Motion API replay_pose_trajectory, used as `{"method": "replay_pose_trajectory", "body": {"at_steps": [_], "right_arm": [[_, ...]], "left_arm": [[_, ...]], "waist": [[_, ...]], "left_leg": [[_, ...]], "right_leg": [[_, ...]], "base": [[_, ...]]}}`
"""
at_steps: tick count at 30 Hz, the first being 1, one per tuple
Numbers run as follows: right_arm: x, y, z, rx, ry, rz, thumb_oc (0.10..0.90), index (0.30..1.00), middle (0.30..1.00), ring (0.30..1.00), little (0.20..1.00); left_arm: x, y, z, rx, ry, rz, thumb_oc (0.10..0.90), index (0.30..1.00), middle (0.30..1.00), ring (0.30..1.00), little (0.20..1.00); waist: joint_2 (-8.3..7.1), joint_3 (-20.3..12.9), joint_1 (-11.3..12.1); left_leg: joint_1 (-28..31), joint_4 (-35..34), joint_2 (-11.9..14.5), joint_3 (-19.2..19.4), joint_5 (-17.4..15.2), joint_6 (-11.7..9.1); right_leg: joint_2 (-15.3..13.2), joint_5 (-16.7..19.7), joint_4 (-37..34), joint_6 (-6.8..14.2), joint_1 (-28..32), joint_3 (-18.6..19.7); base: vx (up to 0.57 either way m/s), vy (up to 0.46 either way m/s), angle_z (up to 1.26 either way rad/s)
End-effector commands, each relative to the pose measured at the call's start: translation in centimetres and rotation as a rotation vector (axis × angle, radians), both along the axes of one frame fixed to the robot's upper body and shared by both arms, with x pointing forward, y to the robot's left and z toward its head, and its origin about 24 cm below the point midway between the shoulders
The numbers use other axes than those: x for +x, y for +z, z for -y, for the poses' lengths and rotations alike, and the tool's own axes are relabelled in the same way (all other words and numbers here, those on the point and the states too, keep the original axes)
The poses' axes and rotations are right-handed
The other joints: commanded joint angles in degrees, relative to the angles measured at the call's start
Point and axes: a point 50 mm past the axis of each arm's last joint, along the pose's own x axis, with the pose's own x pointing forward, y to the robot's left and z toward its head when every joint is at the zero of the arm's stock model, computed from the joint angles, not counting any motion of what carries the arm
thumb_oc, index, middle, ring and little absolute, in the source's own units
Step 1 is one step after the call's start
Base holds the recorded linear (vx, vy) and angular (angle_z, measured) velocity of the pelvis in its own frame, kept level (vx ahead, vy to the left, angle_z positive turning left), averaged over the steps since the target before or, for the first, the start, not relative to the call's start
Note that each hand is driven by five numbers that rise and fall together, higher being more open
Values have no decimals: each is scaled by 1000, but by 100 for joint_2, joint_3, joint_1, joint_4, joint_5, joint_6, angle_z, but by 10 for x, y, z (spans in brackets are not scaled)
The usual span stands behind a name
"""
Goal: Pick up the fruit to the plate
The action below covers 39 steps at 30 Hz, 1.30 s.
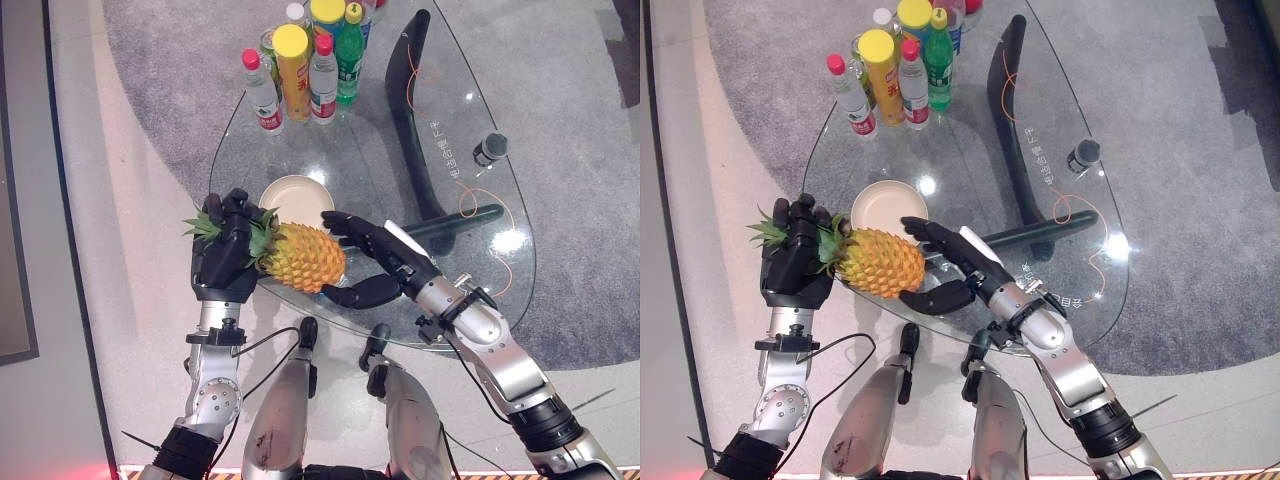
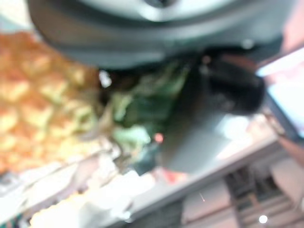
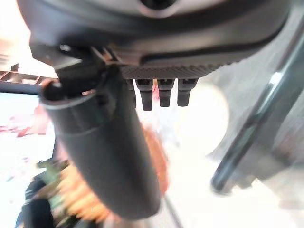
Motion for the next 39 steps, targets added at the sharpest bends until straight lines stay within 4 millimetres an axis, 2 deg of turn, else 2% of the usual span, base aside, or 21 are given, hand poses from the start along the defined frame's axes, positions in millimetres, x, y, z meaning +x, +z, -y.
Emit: {"method": "replay_pose_trajectory", "body": {"at_steps": [1, 8, 15, 24, 29, 34, 39], "right_arm": [[-9, 53, 10, 19, -18, 287, 800, 900, 900, 900, 900], [-12, 48, 20, 41, -48, 269, 800, 900, 900, 900, 900], [-10, 39, 18, 52, -25, 200, 800, 900, 900, 900, 900], [2, 32, 4, 63, 43, 83, 800, 900, 900, 900, 900], [5, 20, -15, 84, 139, -40, 800, 900, 900, 900, 900], [9, 12, -31, 89, 180, -117, 800, 900, 900, 900, 900], [16, 8, -36, 84, 179, -156, 800, 900, 900, 900, 900]], "left_arm": [[-20, 70, -4, 9, 33, 394, 100, 300, 300, 300, 200], [-20, 69, -10, 114, 162, 359, 100, 300, 300, 300, 200], [-20, 72, -21, 127, 302, 387, 100, 300, 300, 300, 200], [-14, 104, -20, 230, 547, 460, 100, 300, 300, 300, 200], [-10, 118, -14, 276, 657, 502, 100, 300, 300, 300, 200], [-1, 128, -5, 370, 779, 526, 100, 300, 300, 300, 200], [8, 134, -5, 389, 867, 546, 100, 300, 300, 300, 200]], "waist": [[-15, -155, -59], [30, -155, -130], [73, -155, -169], [89, -155, -265], [67, -155, -312], [74, -155, -376], [65, -155, -449]], "left_leg": [[41, 389, -307, 189, -498, 252], [1, 422, -287, 233, -523, 256], [-86, 499, -288, 246, -539, 237], [-505, 711, -222, 350, -534, 169], [-854, 889, -196, 399, -560, 152], [-1204, 1029, -176, 493, -600, 104], [-1549, 1084, -159, 585, -592, 69]], "right_leg": [[245, 347, 602, 391, 36, 268], [241, 317, 663, 405, -39, 314], [223, 248, 755, 392, -162, 347], [232, 127, 897, 340, -580, 393], [253, 76, 970, 301, -921, 433], [288, 11, 1046, 271, -1260, 475], [320, 46, 1093, 257, -1636, 514]], "base": [[7, 4, -9], [3, 7, -4], [2, 4, 0], [-2, 29, -5], [-5, 33, -2], [-20, 60, -6], [-16, 70, -3]]}}
